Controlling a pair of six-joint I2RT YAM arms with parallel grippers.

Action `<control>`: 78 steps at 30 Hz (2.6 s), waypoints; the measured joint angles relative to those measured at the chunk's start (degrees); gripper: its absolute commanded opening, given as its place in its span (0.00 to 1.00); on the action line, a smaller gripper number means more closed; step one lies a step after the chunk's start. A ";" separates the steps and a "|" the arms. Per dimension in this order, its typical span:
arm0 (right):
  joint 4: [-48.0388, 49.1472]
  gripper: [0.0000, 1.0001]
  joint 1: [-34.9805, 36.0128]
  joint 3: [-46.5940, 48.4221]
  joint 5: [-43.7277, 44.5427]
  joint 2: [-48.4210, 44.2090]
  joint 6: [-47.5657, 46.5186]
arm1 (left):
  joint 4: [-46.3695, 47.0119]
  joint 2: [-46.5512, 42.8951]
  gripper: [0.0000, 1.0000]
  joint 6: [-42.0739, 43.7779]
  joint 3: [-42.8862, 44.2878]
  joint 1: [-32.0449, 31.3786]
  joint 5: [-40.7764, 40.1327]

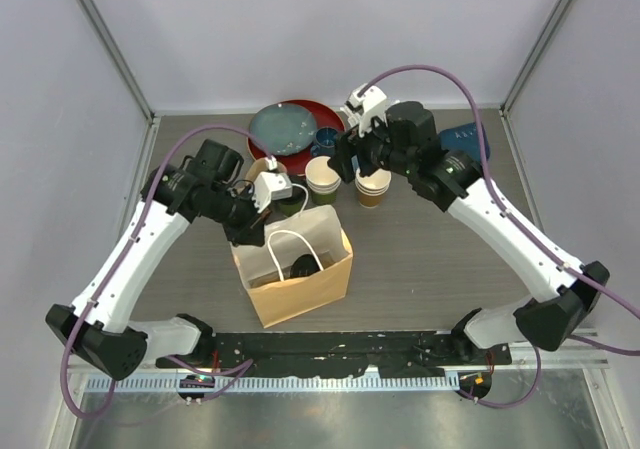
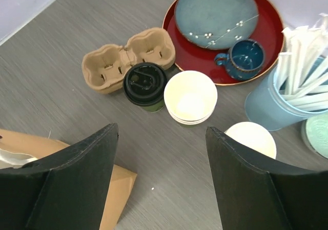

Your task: Pack the takeout coffee

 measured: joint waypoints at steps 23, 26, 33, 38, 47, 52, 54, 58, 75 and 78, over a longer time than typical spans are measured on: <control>-2.60 0.64 2.93 3.04 -13.31 20.52 -9.03 | -1.40 -8.48 0.00 10.45 -4.00 20.24 -6.38; -3.13 0.64 4.61 6.86 -13.18 23.85 -10.01 | -1.33 -8.55 0.00 11.89 -4.00 22.43 -7.04; -4.57 0.65 6.95 13.00 -13.09 30.10 -12.31 | -1.33 -8.22 0.00 15.26 -4.00 28.04 -7.41; -8.76 0.64 7.32 20.63 -11.78 36.09 -15.50 | -1.25 -7.65 0.00 17.42 -4.00 31.43 -7.54; -14.80 0.62 7.45 29.97 -10.93 44.26 -21.16 | -1.22 -7.26 0.00 19.28 -4.00 33.40 -7.63; -16.20 0.60 8.04 30.67 -9.60 47.12 -21.92 | -1.20 -7.04 0.00 19.39 -4.00 33.57 -7.58; -15.96 0.60 8.39 30.88 -8.50 47.23 -21.88 | -1.18 -6.91 0.00 19.45 -4.00 33.59 -7.56; -14.38 0.61 9.86 31.01 -5.29 47.25 -21.81 | -1.16 -6.51 0.00 19.47 -4.00 33.59 -7.43; -7.28 0.58 12.22 31.01 3.48 47.28 -18.51 | -1.09 -6.03 0.00 20.15 -4.02 33.64 -7.17; -6.95 0.55 12.55 31.01 3.39 47.52 -18.23 | -1.09 -5.99 0.00 20.50 -4.02 33.64 -7.13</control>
